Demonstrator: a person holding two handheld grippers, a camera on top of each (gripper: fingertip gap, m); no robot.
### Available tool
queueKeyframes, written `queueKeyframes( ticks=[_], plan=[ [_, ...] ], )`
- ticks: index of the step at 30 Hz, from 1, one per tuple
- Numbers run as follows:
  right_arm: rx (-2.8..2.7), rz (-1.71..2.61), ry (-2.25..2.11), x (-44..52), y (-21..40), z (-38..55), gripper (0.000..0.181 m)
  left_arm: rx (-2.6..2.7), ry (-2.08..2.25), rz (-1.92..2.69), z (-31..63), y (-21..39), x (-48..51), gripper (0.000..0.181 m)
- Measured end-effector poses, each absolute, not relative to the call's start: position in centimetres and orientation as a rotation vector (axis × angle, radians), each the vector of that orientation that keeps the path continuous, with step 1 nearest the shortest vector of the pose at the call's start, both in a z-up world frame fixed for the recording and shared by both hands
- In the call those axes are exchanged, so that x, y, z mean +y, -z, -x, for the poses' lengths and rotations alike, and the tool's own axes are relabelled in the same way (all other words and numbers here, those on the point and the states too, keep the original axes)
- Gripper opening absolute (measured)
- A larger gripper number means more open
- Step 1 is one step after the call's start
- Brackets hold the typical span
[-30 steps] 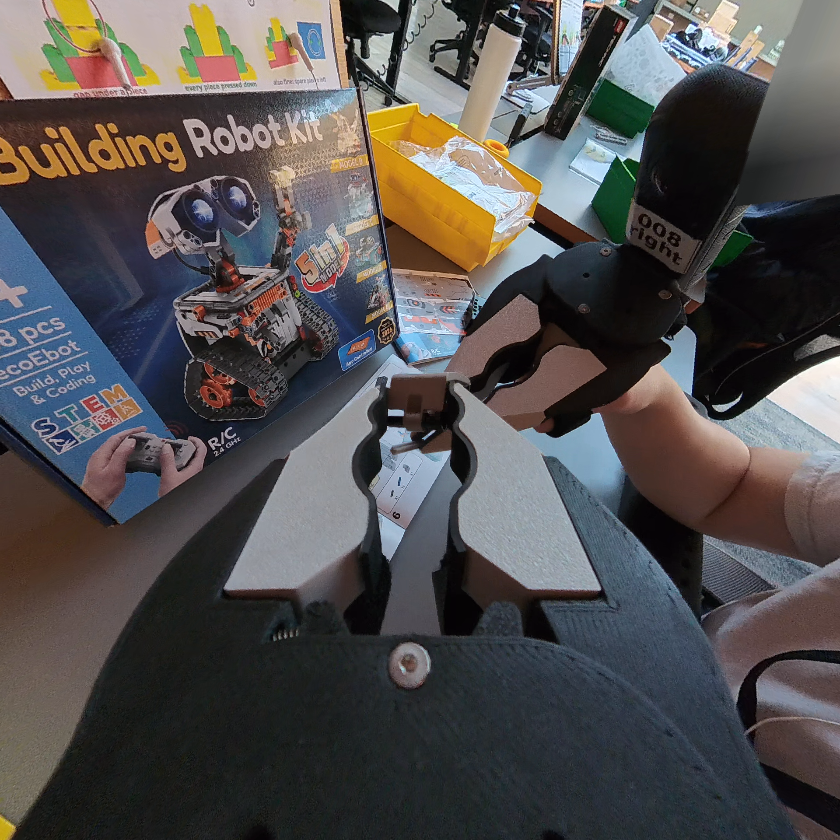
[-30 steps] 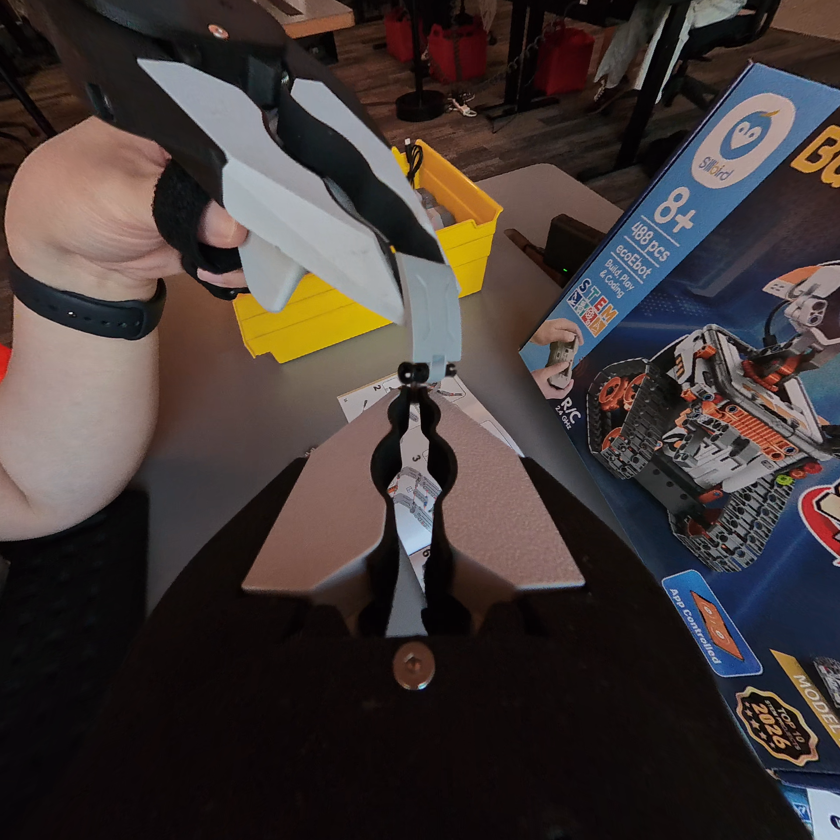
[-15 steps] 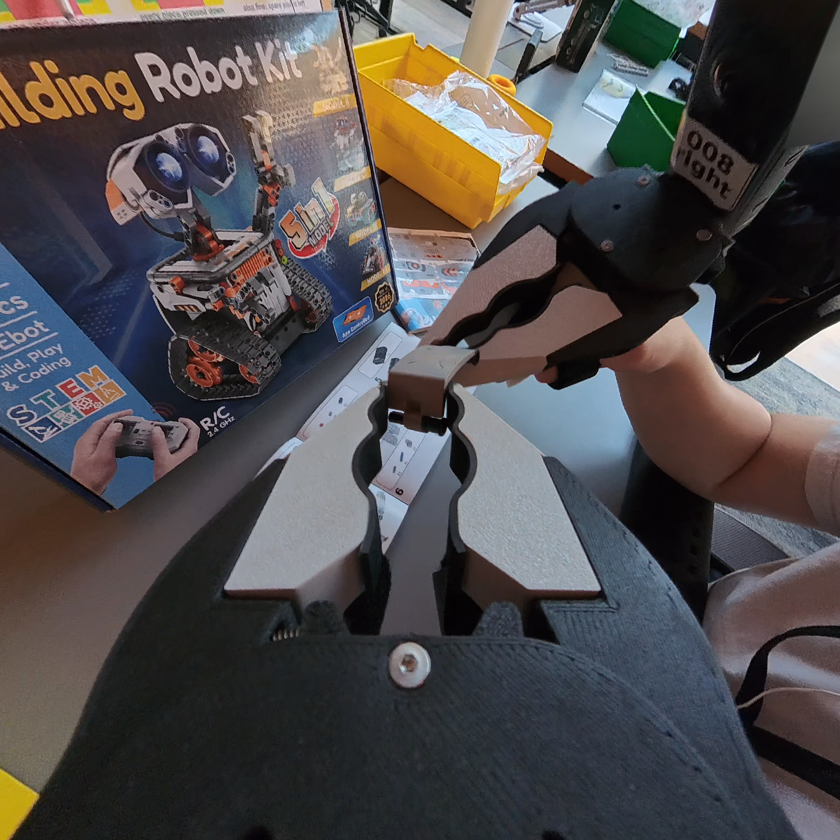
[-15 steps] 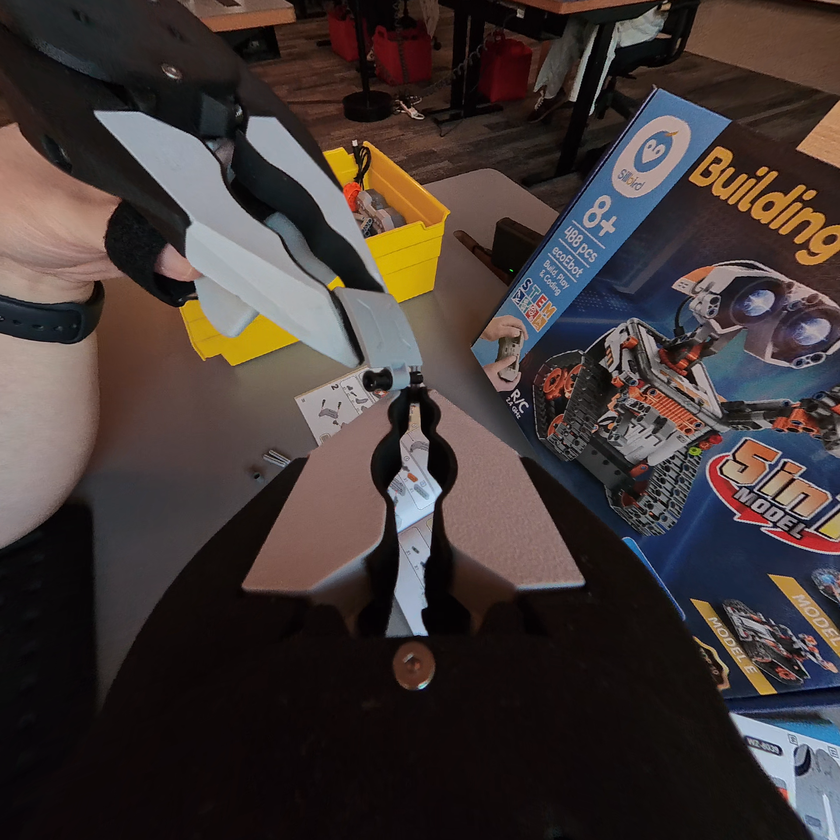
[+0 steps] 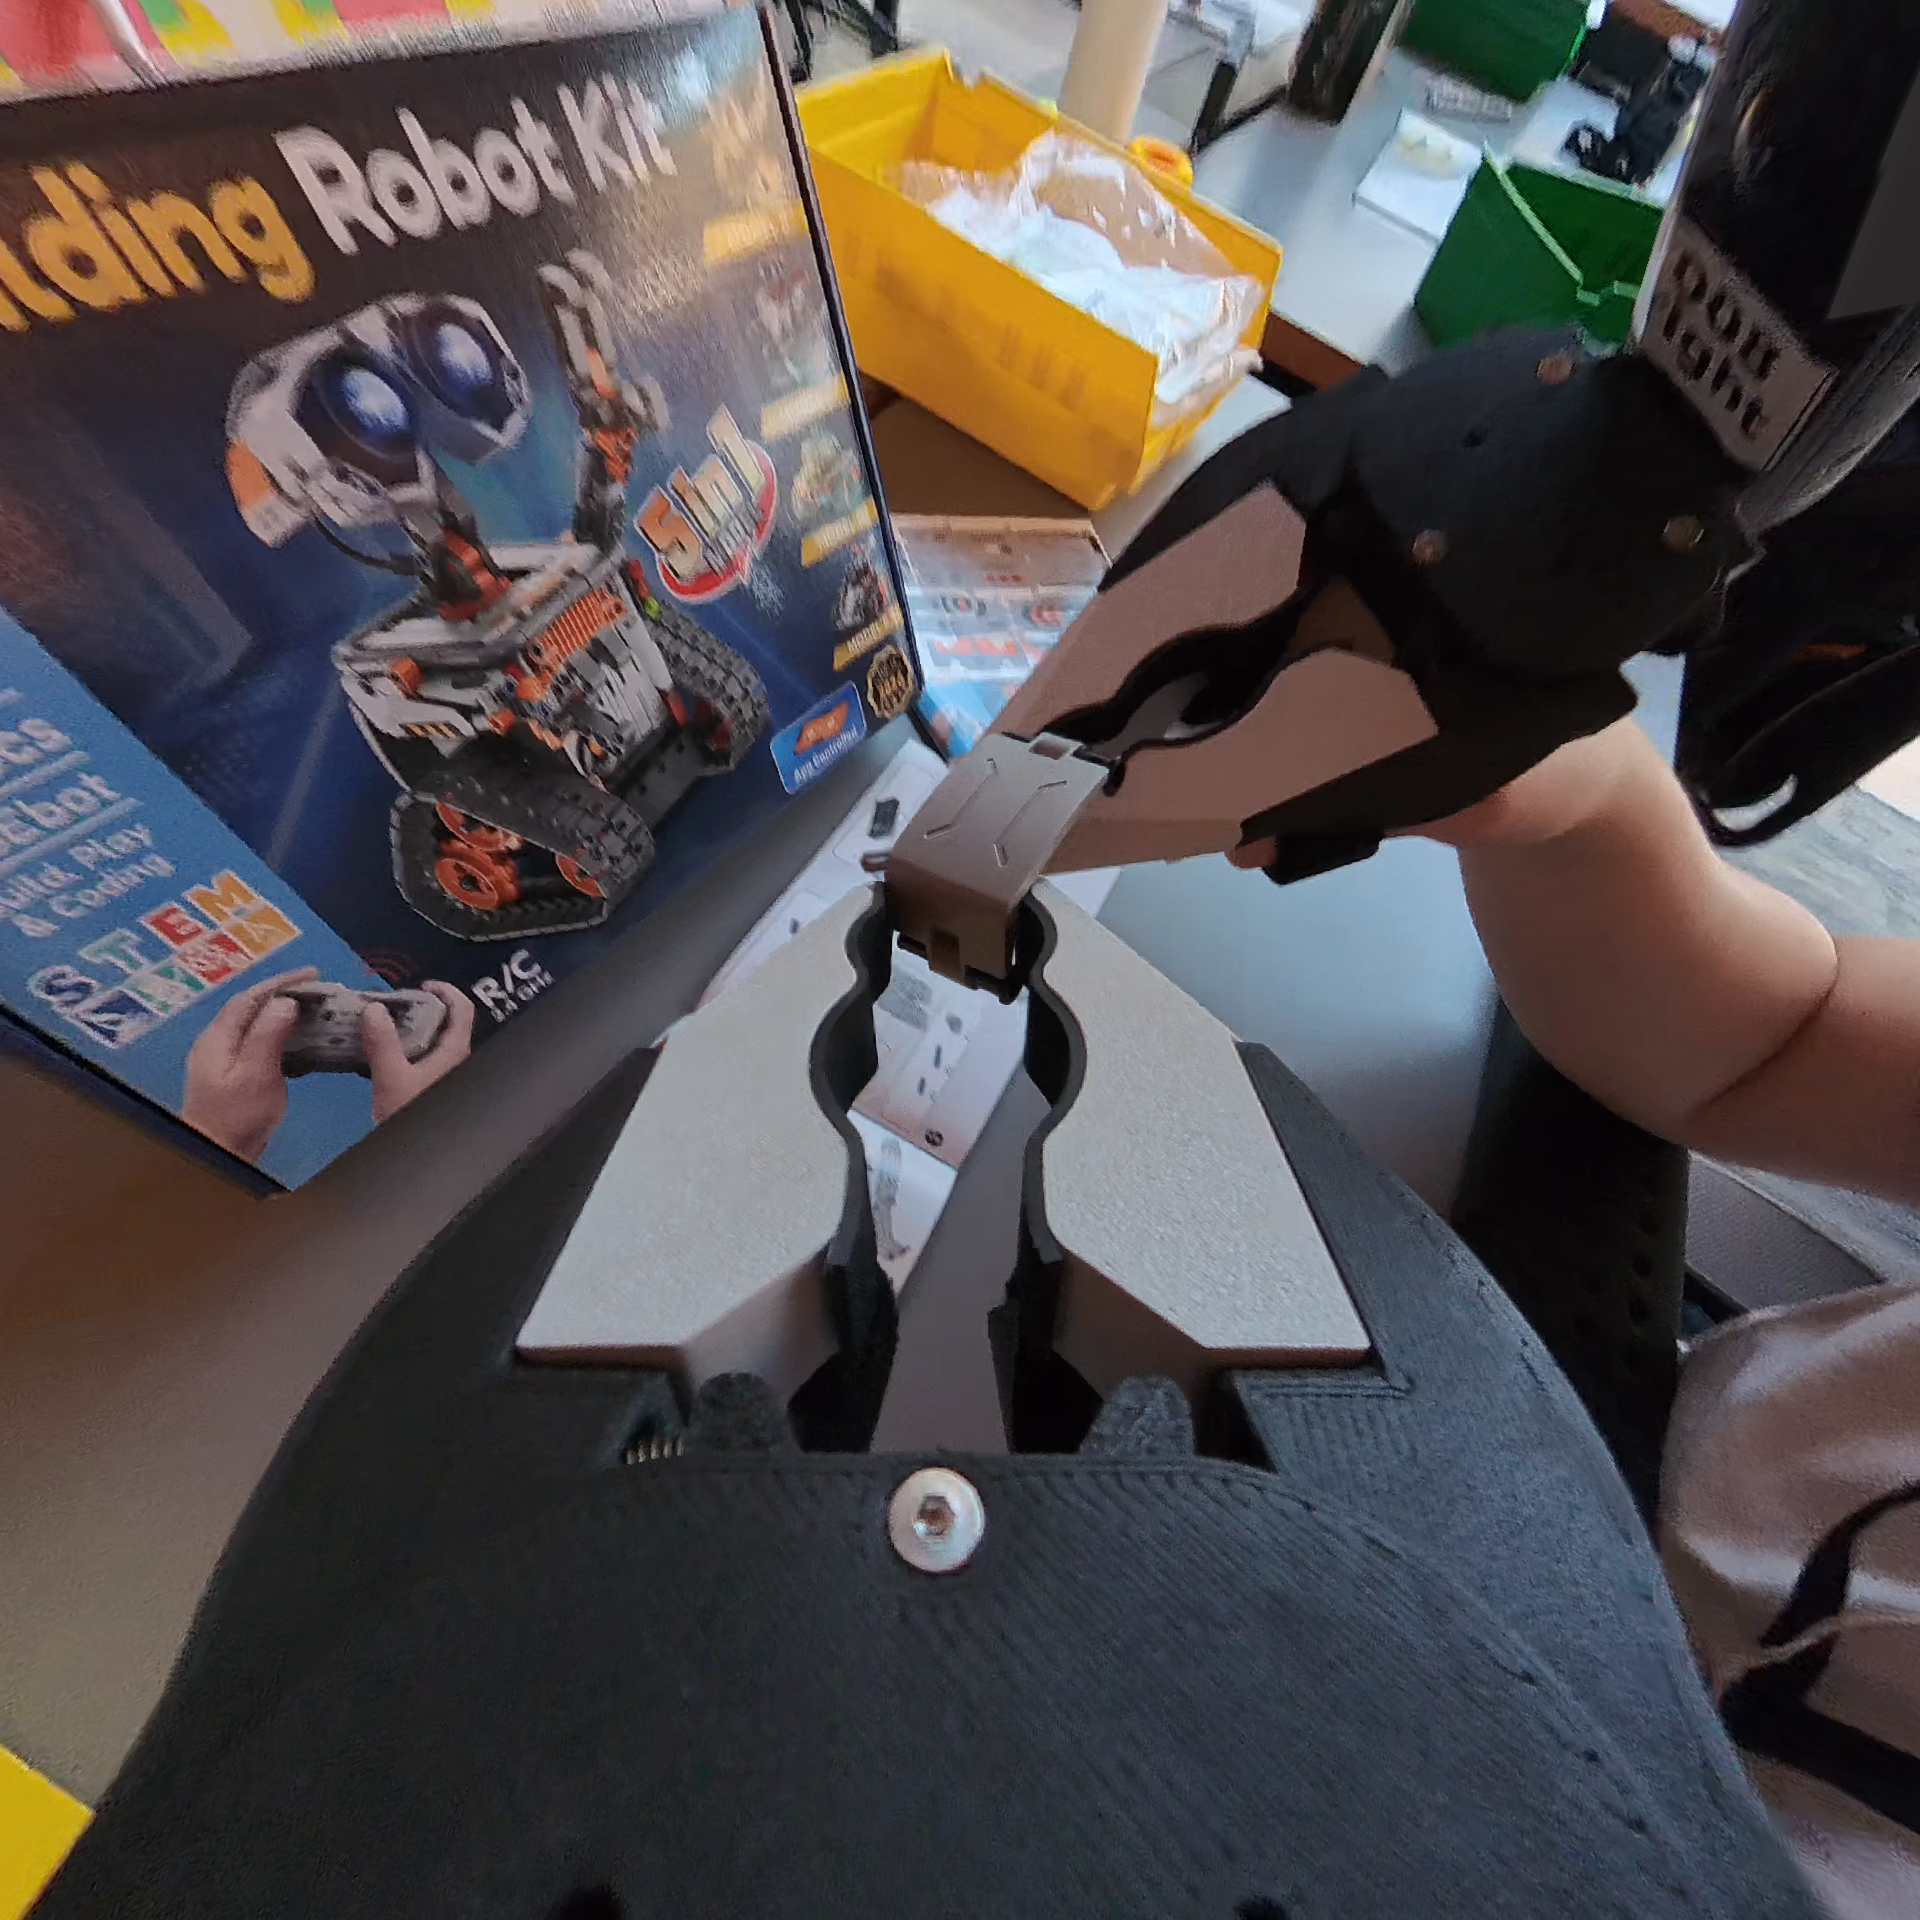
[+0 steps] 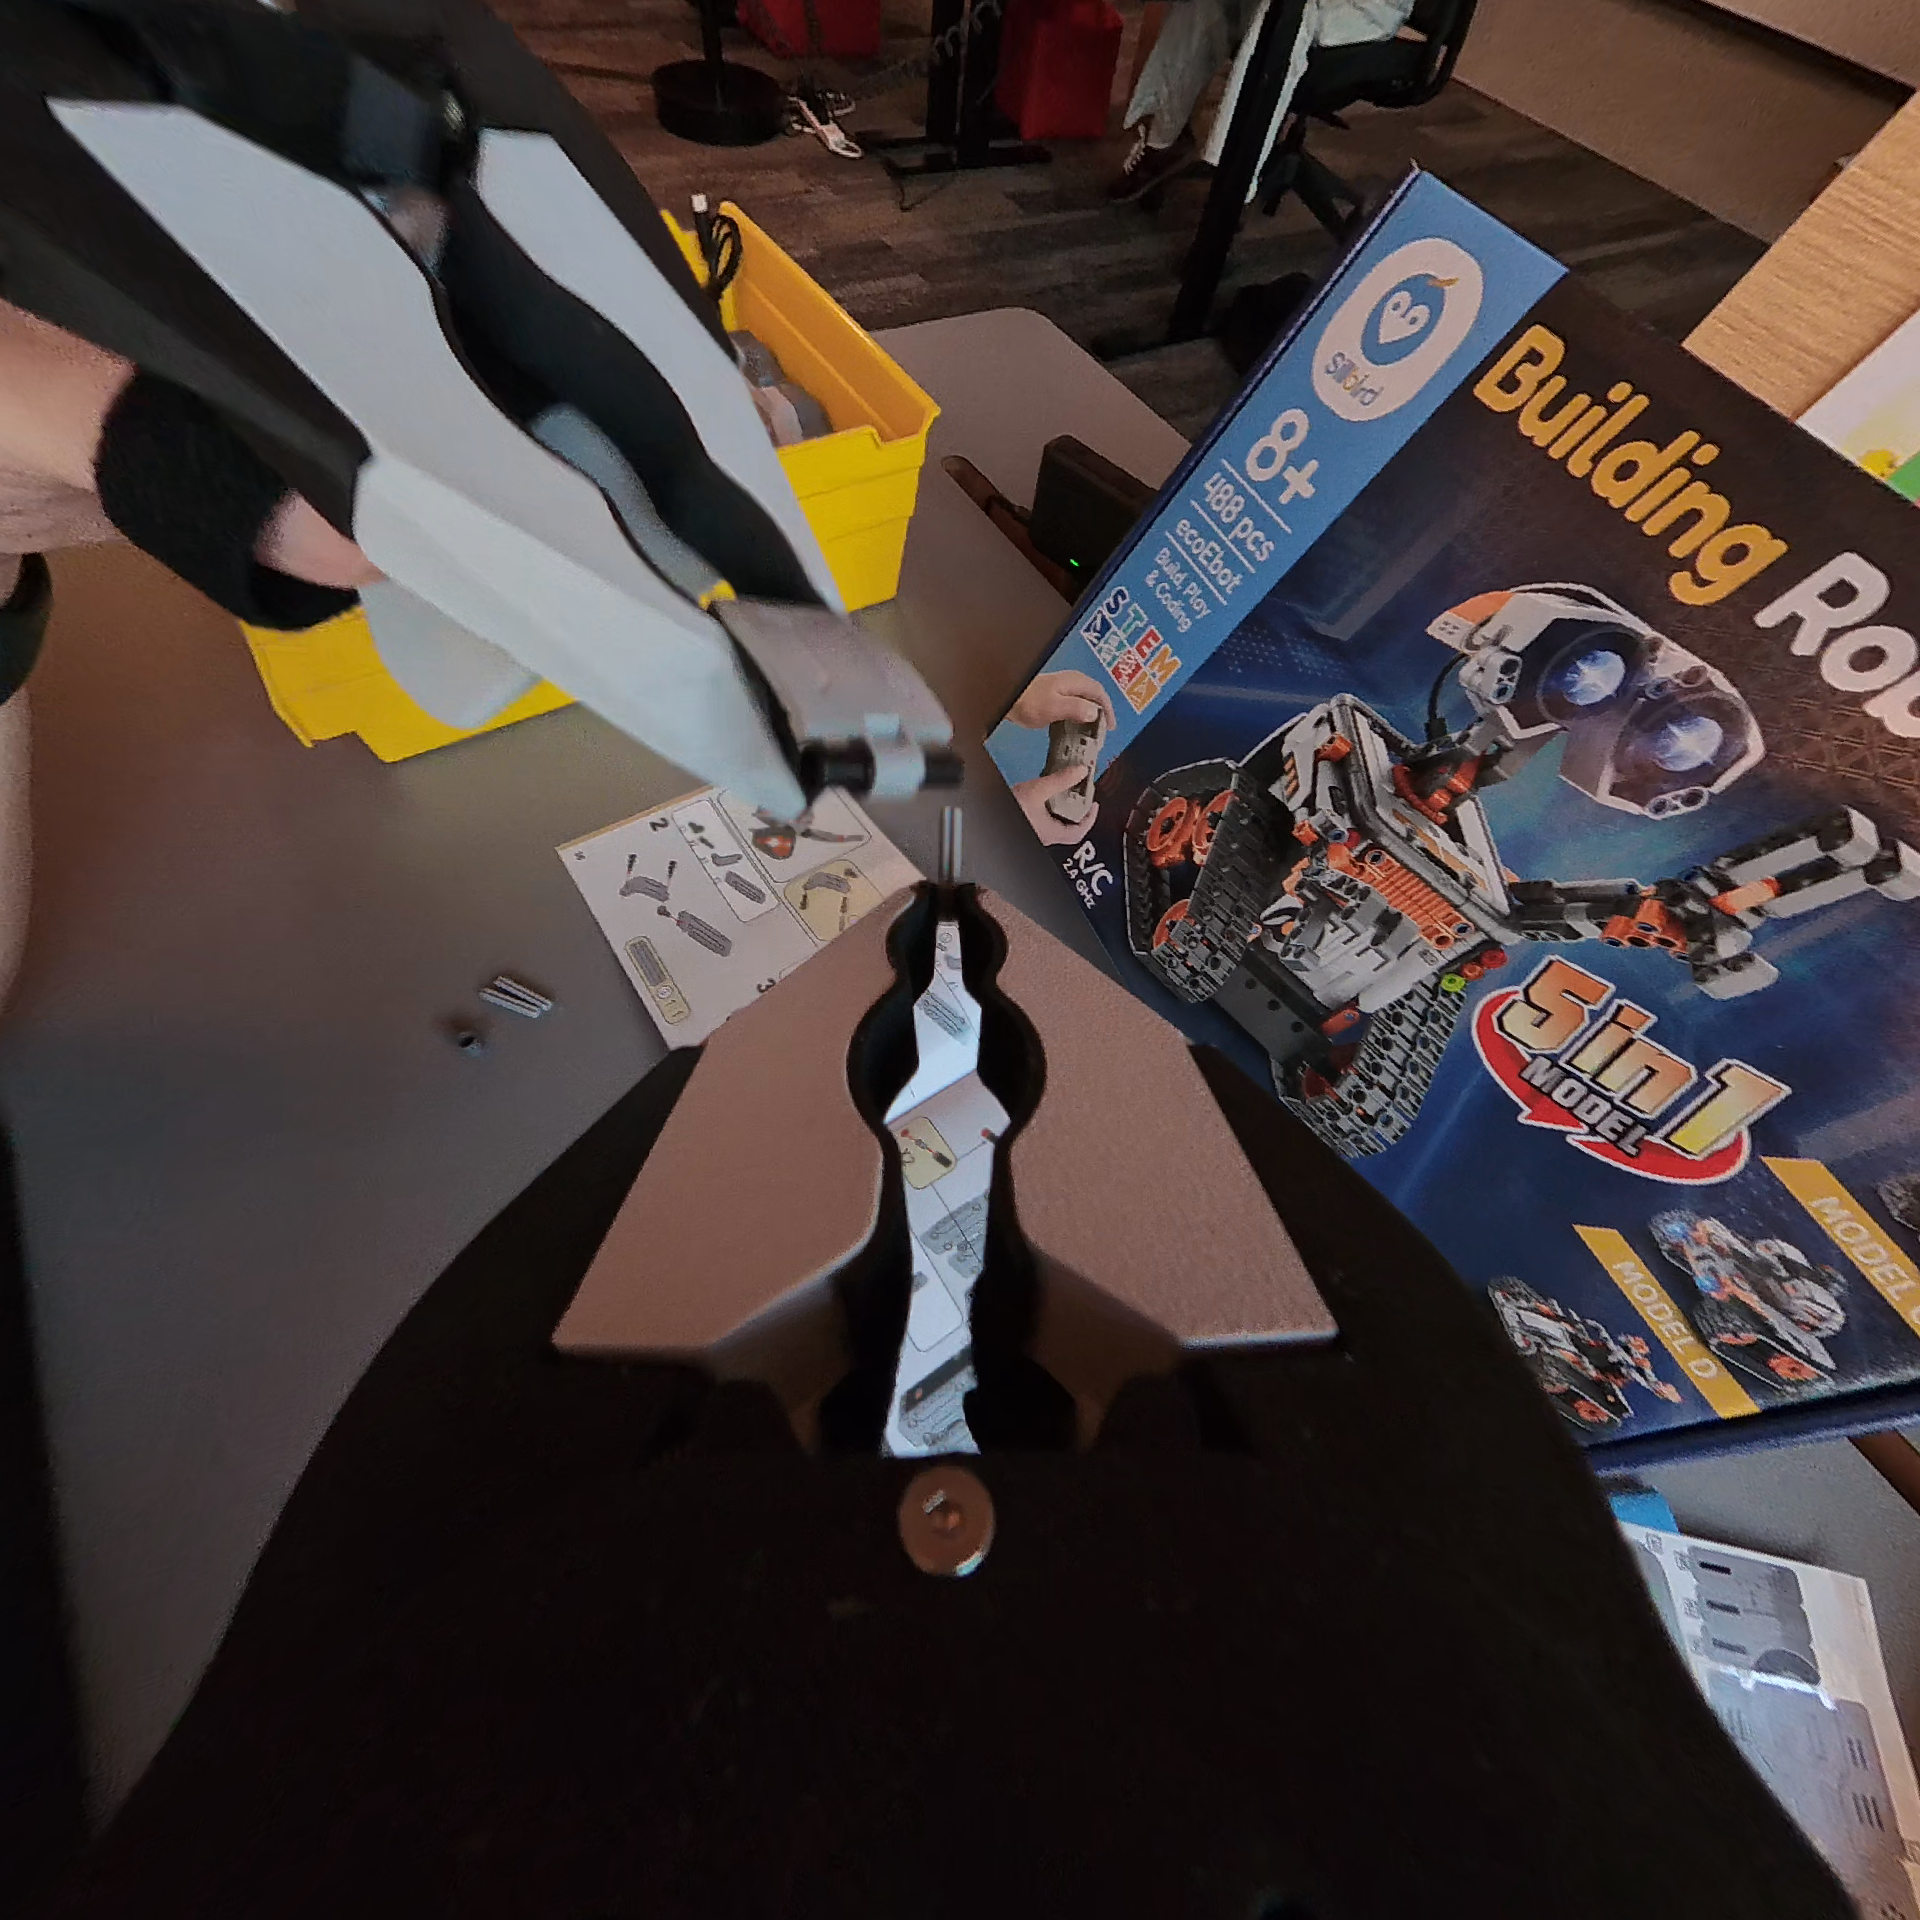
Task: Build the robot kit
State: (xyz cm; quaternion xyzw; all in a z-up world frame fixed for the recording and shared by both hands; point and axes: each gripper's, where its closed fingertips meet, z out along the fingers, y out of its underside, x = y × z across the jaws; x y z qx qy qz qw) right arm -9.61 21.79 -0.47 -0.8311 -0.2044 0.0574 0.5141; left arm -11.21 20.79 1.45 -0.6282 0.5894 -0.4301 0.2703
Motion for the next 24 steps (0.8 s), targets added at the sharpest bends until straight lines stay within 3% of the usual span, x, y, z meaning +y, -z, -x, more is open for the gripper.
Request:
queueKeyframes(
  ticks=[4,11,24],
  plan=[
    [-0.379,1.944,-0.225,21.8,-1.1,9.1,0.002,1.435,1.012,1.596,11.4,-3.5,23.6,0.021],
    [-0.151,1.688,-0.74,20.5,-6.5,11.1,0.002,1.269,0.67,1.307,12.1,-7.7,25.3,0.02],
    [-0.104,1.6,-0.705,20.2,-8.3,10.4,0.002,1.285,0.549,1.23,10.8,-7.6,24.2,0.021]
  ],
)
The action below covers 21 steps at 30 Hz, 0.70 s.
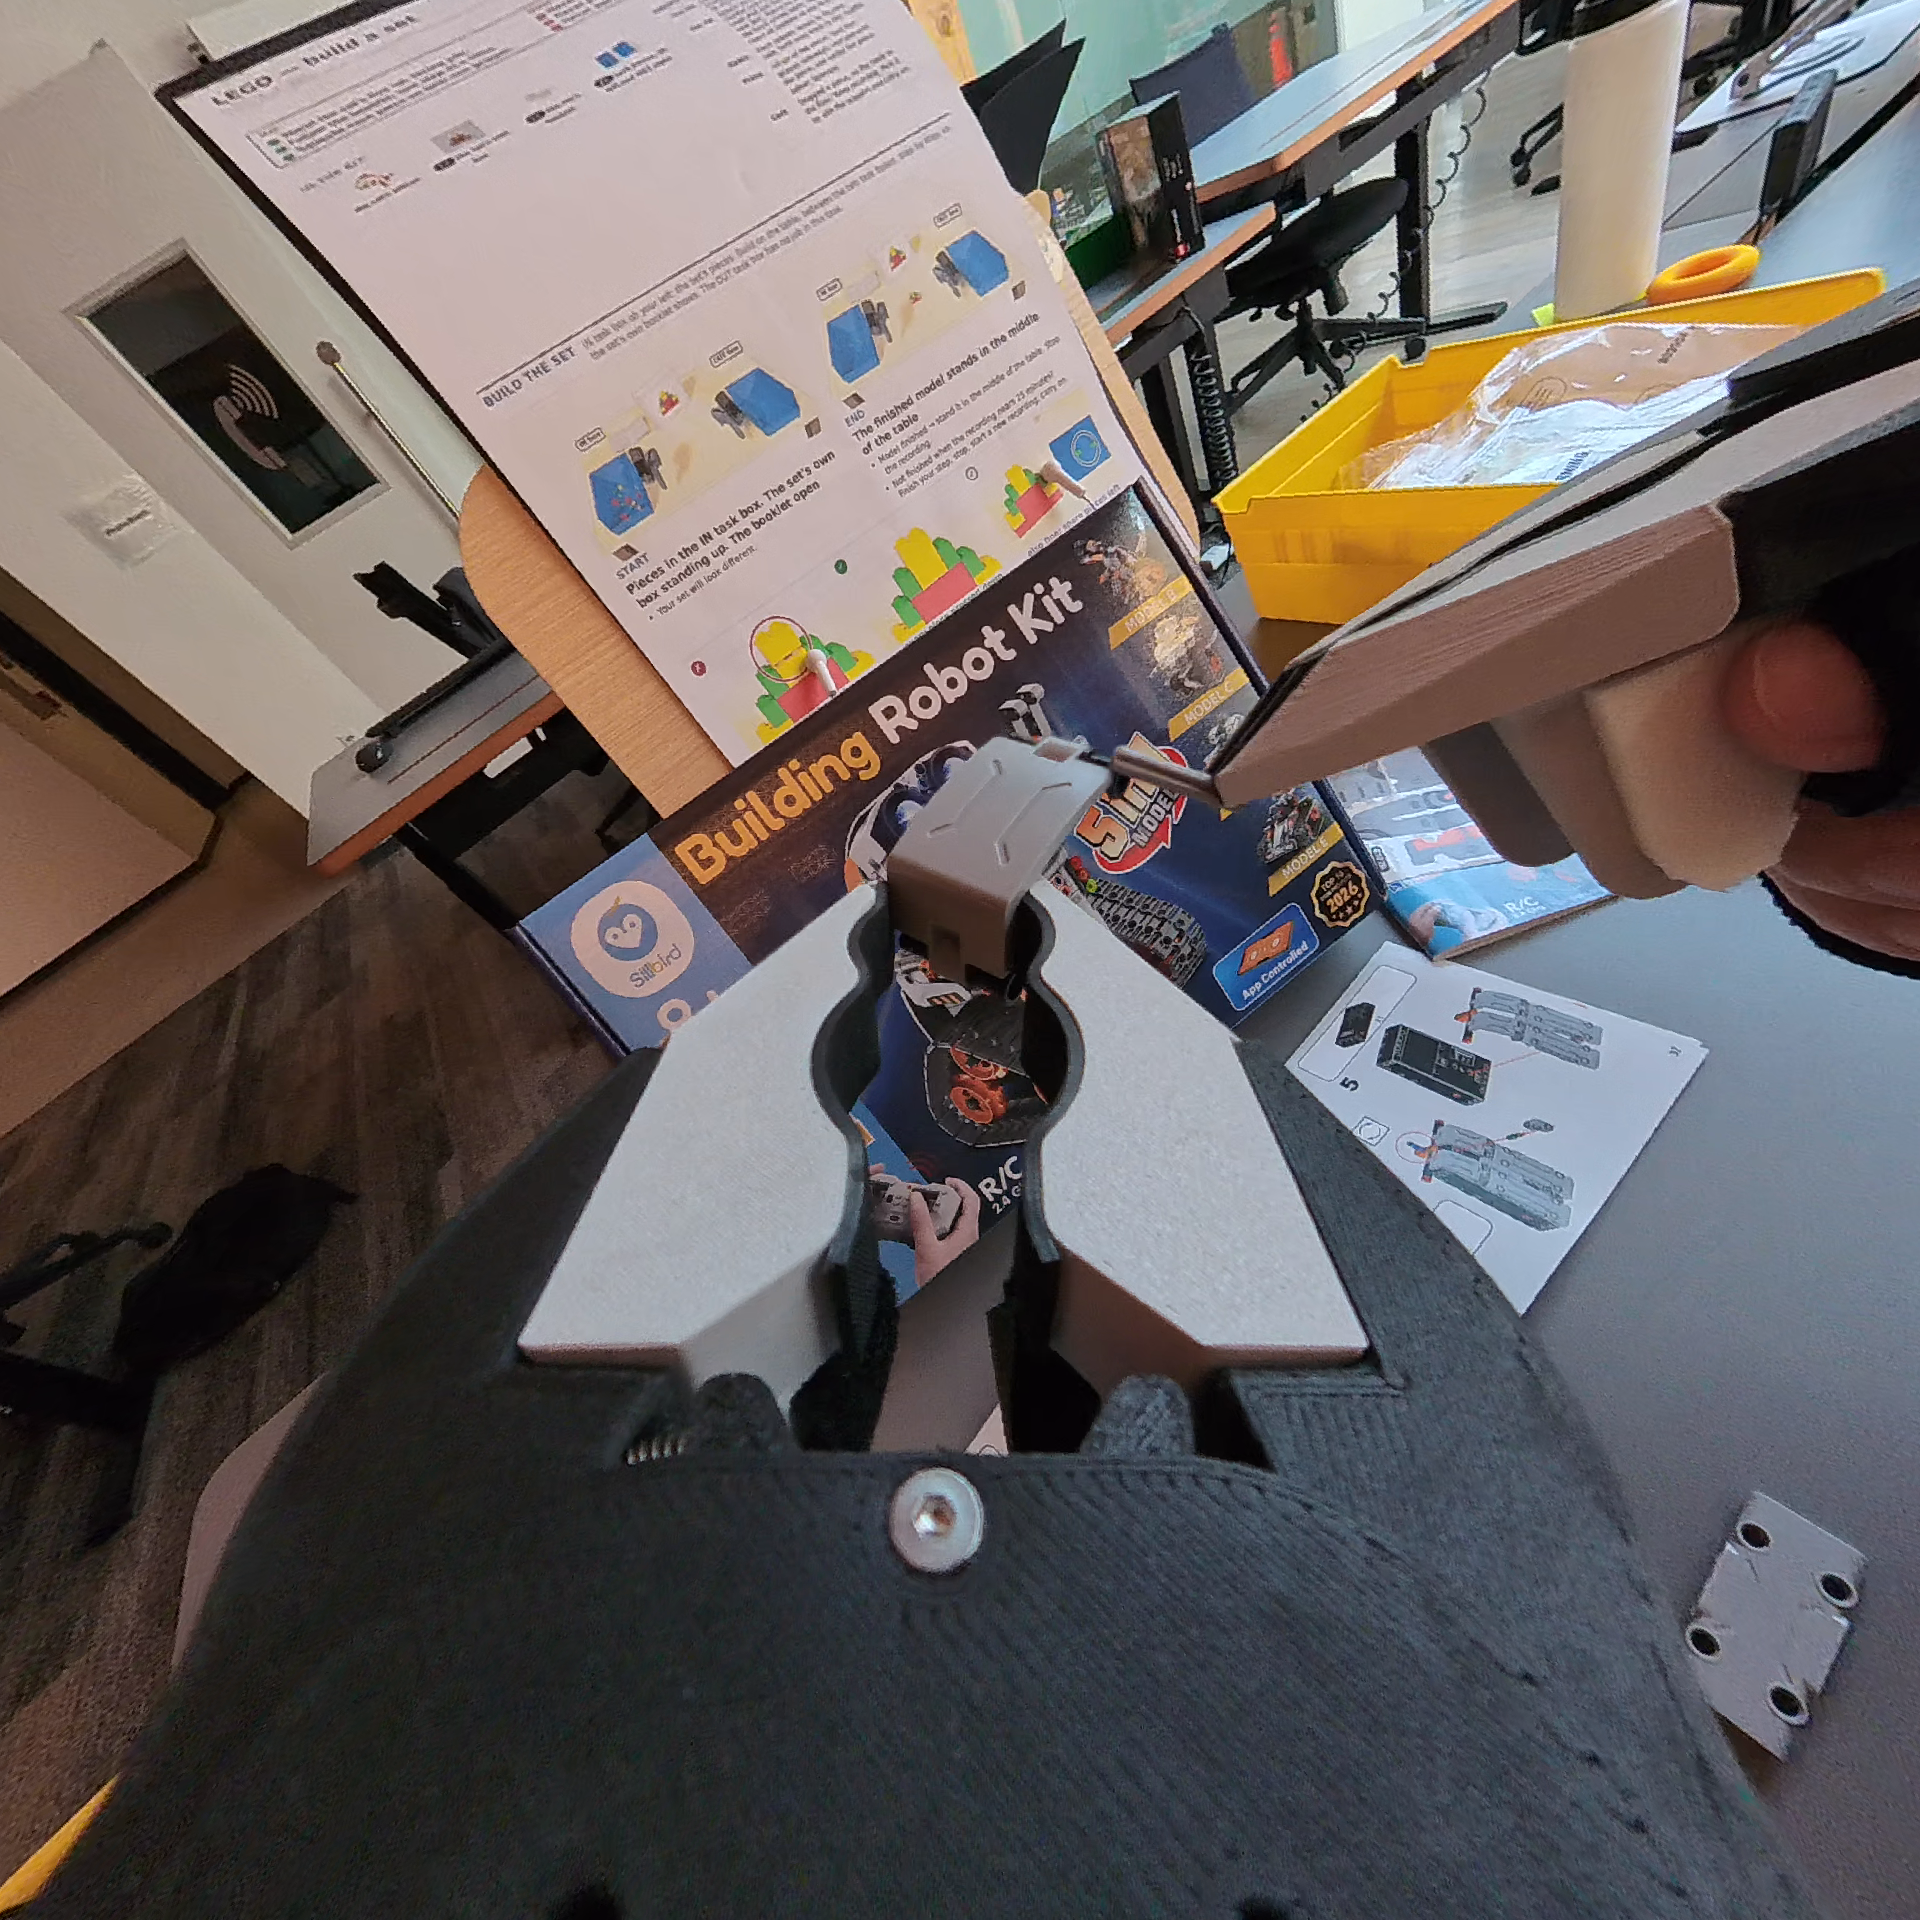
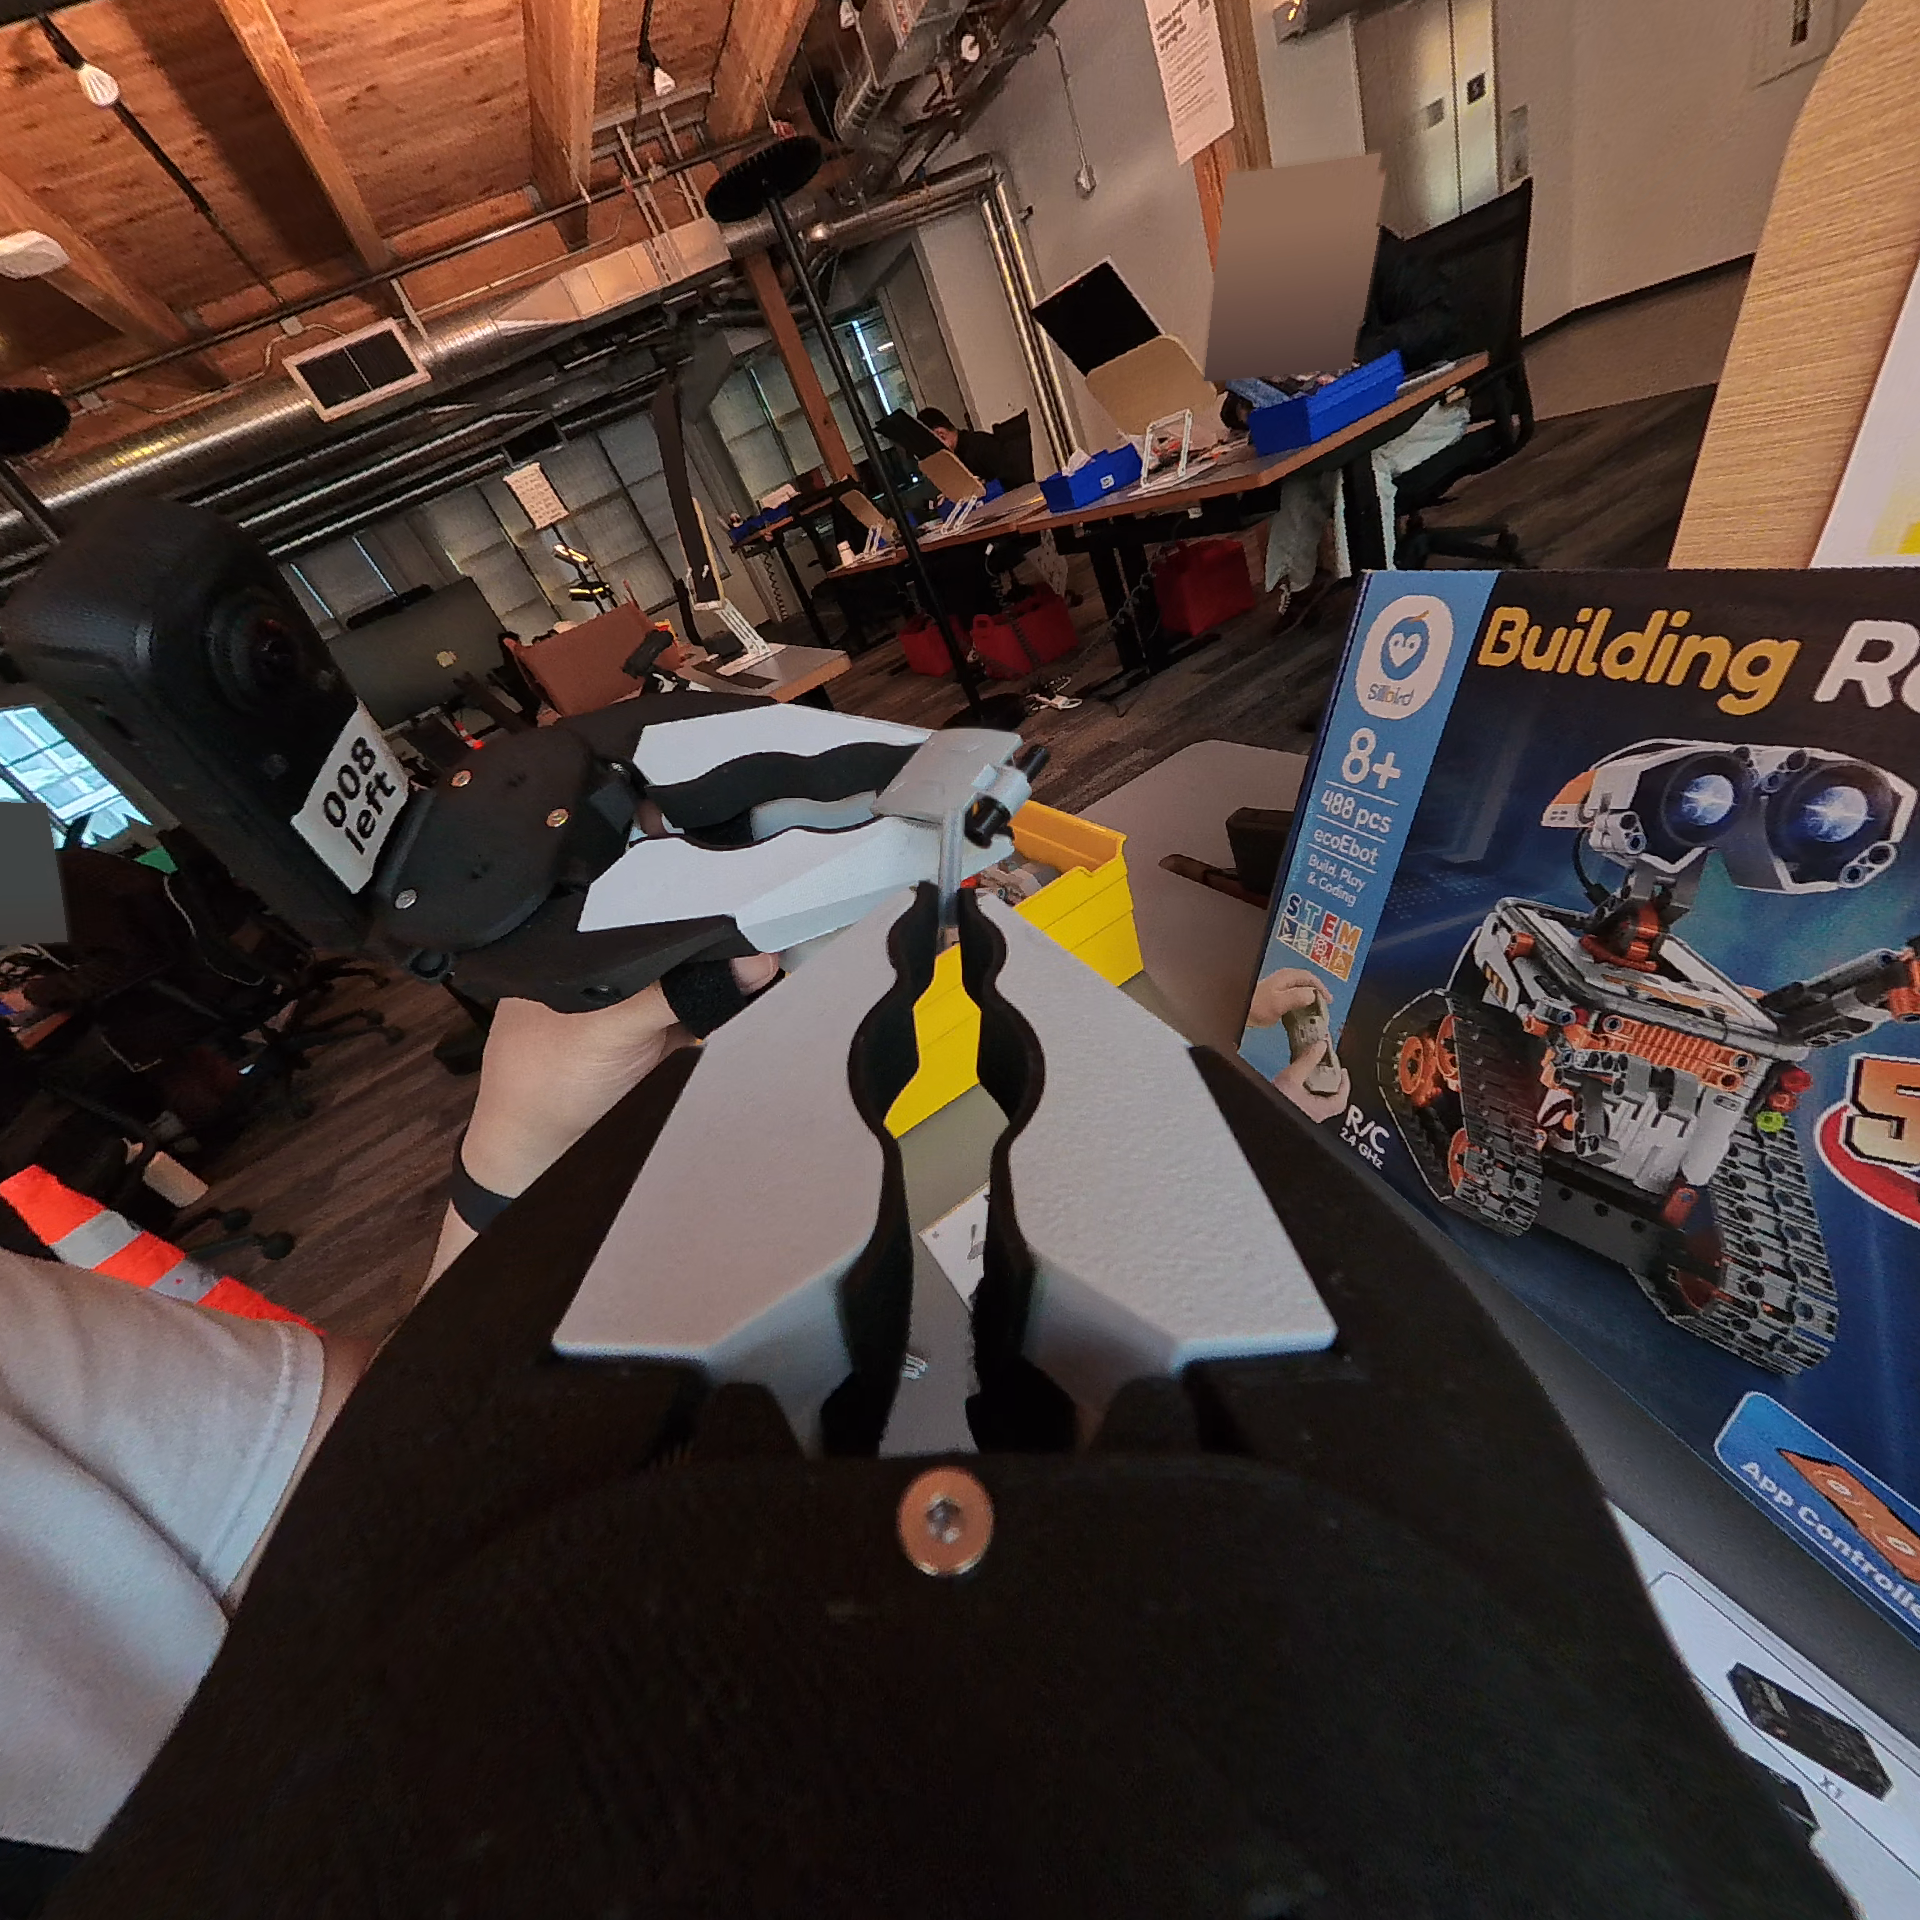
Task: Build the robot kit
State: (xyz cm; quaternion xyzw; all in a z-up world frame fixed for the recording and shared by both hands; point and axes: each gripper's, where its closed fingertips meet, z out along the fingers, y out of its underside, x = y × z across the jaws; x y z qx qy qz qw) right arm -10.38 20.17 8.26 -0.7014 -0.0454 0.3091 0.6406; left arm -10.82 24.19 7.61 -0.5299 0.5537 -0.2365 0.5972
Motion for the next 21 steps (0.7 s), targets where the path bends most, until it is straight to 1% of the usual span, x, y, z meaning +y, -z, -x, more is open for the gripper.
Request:
queueKeyframes(
  ticks=[12,17,21],
  plan=[
    [-0.103,1.643,-0.656,20.5,-7.5,10.1,0.002,1.28,0.571,1.264,10.8,-7.3,24.4,0.021],
    [-0.06,1.641,-0.672,20.8,-7.2,9.8,0.002,1.274,0.469,1.241,10.7,-7.2,24.7,0.021],
    [0.016,1.606,-0.773,21.1,-7.1,9.5,0.002,1.251,0.354,1.195,10.5,-7.4,24.9,0.021]
  ],
)
